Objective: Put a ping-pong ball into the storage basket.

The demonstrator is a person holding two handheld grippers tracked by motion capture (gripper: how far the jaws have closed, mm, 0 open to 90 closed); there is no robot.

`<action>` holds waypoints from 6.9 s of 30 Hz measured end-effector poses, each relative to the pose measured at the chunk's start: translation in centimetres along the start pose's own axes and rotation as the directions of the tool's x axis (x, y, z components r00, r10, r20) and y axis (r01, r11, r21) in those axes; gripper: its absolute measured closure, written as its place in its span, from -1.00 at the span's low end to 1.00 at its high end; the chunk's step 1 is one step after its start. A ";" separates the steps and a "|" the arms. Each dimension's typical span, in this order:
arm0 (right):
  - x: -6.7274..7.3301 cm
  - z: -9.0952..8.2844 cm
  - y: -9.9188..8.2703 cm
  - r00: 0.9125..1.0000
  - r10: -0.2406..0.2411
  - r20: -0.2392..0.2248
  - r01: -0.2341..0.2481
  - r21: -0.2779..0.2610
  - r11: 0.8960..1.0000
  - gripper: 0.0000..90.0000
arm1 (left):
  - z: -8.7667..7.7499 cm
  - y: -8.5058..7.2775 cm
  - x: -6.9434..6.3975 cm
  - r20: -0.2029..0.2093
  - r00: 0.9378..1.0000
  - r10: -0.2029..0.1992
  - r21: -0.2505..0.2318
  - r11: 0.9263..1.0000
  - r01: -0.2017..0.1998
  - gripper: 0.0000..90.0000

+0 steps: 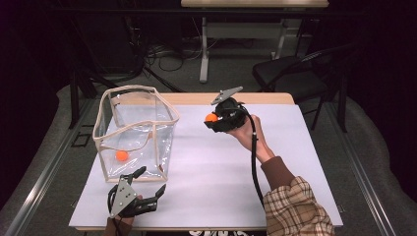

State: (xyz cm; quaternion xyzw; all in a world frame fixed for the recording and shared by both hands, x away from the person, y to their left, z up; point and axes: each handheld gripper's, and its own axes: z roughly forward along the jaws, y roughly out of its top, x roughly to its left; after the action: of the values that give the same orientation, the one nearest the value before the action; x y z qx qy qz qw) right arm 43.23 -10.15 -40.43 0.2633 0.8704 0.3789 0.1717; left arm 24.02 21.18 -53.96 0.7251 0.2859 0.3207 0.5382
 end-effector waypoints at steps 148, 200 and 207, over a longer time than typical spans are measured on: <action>2.7 3.4 9.2 0.998 -0.059 -0.023 0.056 -0.090 0.994 0.14 | 0.0 0.0 0.0 0.007 1.000 -0.003 -0.005 1.000 0.003 -0.65; 4.5 6.2 10.8 0.998 -0.054 -0.037 0.050 -0.119 0.992 0.14 | -0.1 0.0 0.0 0.010 1.000 -0.003 -0.007 1.000 0.003 -0.65; 4.6 6.5 11.0 0.998 -0.050 -0.039 0.045 -0.118 0.992 0.14 | -0.1 0.0 0.0 0.009 1.000 -0.004 -0.008 1.000 0.004 -0.65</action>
State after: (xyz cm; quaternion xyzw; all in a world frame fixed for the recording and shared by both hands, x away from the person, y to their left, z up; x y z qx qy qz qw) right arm 46.35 2.57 -36.85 0.2241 0.8562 0.4305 0.1774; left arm 23.97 21.27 -53.92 0.7237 0.2836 0.3177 0.5431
